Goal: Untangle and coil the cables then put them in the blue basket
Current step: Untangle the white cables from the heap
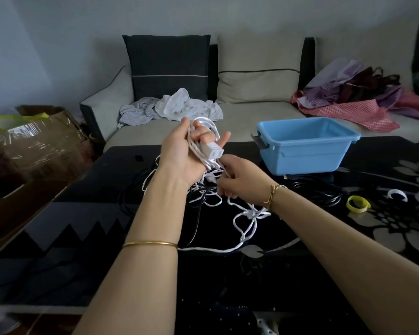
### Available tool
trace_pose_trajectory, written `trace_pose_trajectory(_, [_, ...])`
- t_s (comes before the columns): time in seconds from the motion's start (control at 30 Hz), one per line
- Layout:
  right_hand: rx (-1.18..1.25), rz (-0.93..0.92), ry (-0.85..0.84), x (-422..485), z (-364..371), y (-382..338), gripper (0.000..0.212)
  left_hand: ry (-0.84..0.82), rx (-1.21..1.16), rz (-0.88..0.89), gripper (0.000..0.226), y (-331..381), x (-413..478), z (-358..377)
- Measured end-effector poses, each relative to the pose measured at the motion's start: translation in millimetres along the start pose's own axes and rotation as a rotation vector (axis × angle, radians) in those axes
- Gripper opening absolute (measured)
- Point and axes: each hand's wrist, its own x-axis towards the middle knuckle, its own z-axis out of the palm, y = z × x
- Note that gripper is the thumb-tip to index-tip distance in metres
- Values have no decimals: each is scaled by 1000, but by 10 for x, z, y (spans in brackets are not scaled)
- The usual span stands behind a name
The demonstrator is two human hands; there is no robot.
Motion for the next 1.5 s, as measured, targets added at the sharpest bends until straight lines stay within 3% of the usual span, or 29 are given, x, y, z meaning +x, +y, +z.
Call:
trace_pose_trajectory(0.23, [-2,119,-62,71,26,-19,13,112,58,236,40,-91,35,69])
trace_pose_trajectory(0.43, [428,361,-160,-38,85,56,21,189,114,387,36,-22,36,41])
trace_pose_trajectory(0.53, [478,423,-121,-43,90,47,24,225,169,398,33,28,15,19])
trace_pose_trajectory(0.7, [727,377,-65,-37,74,95,6,282,175,433,34,119,-25,16])
trace_pose_trajectory(0.9, [790,335,135,35,82,138,13,307,204,455,32,156,-20,-43])
trace_pose_trajectory(0.97, [751,315,164,34,70,135,12,336,150,483,30,167,-25,-38])
trace_pose_trajectory(1.07, [319,221,139,-51,33,79,12,355,68,531,25,191,-2,-50])
trace_pose_trajectory(1.13, [160,123,148,-99,22,-11,14,348,58,564,26,215,38,-102])
trace_pose_trajectory(1.3, [142,-96,218,-173,51,-240,11,418,207,594,48,221,100,-232])
trace_pose_trajectory(1.5, [98,-230,294,-209,76,-246,9,450,582,734,38,81,86,-209])
